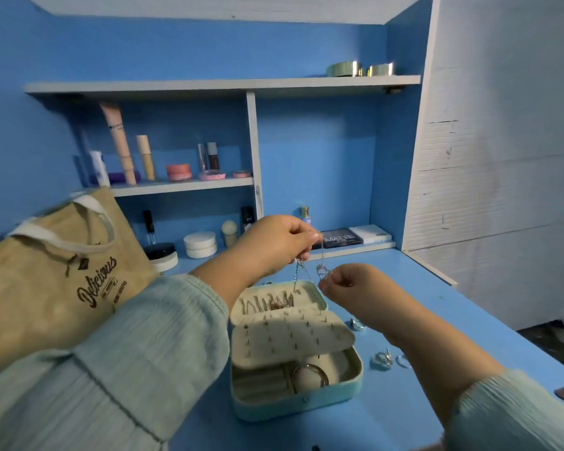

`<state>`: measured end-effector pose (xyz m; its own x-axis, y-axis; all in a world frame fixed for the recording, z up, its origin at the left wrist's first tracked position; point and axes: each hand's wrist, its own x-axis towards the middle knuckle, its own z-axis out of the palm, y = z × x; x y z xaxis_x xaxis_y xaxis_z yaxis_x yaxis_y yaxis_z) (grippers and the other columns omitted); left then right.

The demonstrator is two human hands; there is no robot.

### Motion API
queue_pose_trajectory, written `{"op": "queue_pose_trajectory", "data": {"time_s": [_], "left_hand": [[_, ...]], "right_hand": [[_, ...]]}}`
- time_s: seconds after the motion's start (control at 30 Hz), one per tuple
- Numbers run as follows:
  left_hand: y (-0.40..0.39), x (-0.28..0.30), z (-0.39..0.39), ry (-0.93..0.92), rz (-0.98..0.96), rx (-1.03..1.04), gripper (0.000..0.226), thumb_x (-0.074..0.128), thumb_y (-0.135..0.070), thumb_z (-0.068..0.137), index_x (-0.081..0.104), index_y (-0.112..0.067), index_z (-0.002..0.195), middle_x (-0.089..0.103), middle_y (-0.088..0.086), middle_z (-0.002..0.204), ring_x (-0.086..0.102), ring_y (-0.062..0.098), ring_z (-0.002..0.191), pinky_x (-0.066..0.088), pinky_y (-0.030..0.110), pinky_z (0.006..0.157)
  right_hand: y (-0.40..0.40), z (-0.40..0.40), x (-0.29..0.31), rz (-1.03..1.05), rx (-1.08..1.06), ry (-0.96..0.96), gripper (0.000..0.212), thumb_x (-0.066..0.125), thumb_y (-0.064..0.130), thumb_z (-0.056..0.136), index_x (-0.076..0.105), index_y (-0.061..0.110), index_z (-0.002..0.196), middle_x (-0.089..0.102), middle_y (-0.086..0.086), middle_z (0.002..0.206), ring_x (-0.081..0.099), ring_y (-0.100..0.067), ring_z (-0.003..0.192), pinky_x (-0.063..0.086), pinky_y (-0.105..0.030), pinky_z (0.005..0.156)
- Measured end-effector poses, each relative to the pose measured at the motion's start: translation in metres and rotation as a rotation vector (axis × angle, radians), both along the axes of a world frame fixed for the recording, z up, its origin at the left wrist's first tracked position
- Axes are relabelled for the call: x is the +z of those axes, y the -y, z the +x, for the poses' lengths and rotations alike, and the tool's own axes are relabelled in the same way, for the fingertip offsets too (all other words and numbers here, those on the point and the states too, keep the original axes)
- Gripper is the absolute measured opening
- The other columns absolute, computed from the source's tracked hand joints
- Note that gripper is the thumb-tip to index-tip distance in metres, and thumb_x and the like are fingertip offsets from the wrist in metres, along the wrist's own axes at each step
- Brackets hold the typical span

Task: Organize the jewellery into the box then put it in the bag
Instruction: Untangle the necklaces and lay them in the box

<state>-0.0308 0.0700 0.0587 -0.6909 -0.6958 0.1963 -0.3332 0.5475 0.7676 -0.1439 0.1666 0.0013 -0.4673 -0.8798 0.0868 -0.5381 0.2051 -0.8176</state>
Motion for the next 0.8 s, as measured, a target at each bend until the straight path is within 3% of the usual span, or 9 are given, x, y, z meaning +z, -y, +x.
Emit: {"op": "queue_pose_trajectory", "data": {"time_s": [0.1, 0.2, 0.3, 0.43, 0.53, 0.63, 0.8], "left_hand": [[0.012, 0.002, -0.007, 0.145, -0.188, 0.000, 0.013, 0.055, -0.033, 0.093, 0.065, -0.030, 0.085, 0.064, -0.009, 0.075, 0.064, 0.012, 0.078, 0.051, 0.031, 0.079], [0.022, 0.003, -0.014, 0.272, -0.289, -0.008, 0.017, 0.053, -0.034, 0.094, 0.068, -0.027, 0.097, 0.060, -0.012, 0.072, 0.054, 0.003, 0.064, 0.042, 0.020, 0.059], [0.030, 0.001, -0.019, 0.330, -0.307, -0.045, 0.016, 0.053, -0.032, 0.094, 0.068, -0.028, 0.101, 0.058, -0.014, 0.074, 0.049, -0.002, 0.062, 0.035, 0.016, 0.055], [0.042, -0.006, -0.025, 0.299, -0.267, -0.100, 0.007, 0.056, -0.028, 0.093, 0.058, -0.034, 0.094, 0.058, -0.013, 0.074, 0.050, -0.004, 0.063, 0.037, 0.014, 0.059], [0.049, -0.011, -0.027, 0.268, -0.233, -0.115, 0.014, 0.057, -0.030, 0.092, 0.044, -0.036, 0.091, 0.061, -0.012, 0.079, 0.052, -0.005, 0.065, 0.039, 0.014, 0.060], [0.055, -0.013, -0.024, 0.249, -0.191, -0.117, 0.014, 0.054, -0.032, 0.093, 0.041, -0.032, 0.098, 0.064, -0.008, 0.087, 0.058, 0.006, 0.080, 0.042, 0.018, 0.071], [0.069, -0.018, -0.014, 0.190, 0.006, -0.130, 0.015, 0.056, -0.030, 0.092, 0.044, -0.032, 0.100, 0.067, -0.009, 0.087, 0.059, 0.002, 0.081, 0.041, 0.014, 0.072]], "right_hand": [[0.016, -0.006, 0.000, 0.051, 0.046, 0.015, 0.022, 0.057, 0.031, 0.090, 0.062, 0.014, 0.077, 0.065, -0.002, 0.077, 0.050, -0.020, 0.065, 0.042, -0.025, 0.057], [0.027, -0.017, 0.003, 0.101, 0.062, -0.034, 0.024, 0.060, 0.029, 0.088, 0.067, 0.010, 0.102, 0.068, -0.006, 0.103, 0.061, -0.024, 0.092, 0.049, -0.030, 0.077], [0.037, -0.027, 0.008, 0.087, 0.058, -0.019, 0.030, 0.064, 0.031, 0.085, 0.061, 0.024, 0.114, 0.062, 0.009, 0.103, 0.056, -0.007, 0.079, 0.044, -0.017, 0.065], [0.049, -0.035, 0.011, 0.036, 0.111, 0.080, 0.019, 0.071, 0.030, 0.080, 0.067, 0.028, 0.098, 0.066, 0.010, 0.094, 0.060, -0.012, 0.087, 0.049, -0.026, 0.075], [0.057, -0.035, 0.009, 0.011, 0.106, 0.115, 0.005, 0.070, 0.027, 0.081, 0.071, 0.024, 0.084, 0.068, 0.006, 0.085, 0.056, -0.013, 0.077, 0.043, -0.027, 0.068], [0.065, -0.036, 0.006, 0.010, 0.082, 0.109, 0.010, 0.067, 0.027, 0.082, 0.072, 0.019, 0.081, 0.068, -0.004, 0.082, 0.052, -0.013, 0.074, 0.040, -0.028, 0.064], [0.073, -0.046, -0.001, 0.000, 0.060, 0.099, 0.013, 0.064, 0.022, 0.082, 0.070, 0.017, 0.072, 0.072, -0.004, 0.085, 0.055, -0.012, 0.072, 0.042, -0.025, 0.063]]}}
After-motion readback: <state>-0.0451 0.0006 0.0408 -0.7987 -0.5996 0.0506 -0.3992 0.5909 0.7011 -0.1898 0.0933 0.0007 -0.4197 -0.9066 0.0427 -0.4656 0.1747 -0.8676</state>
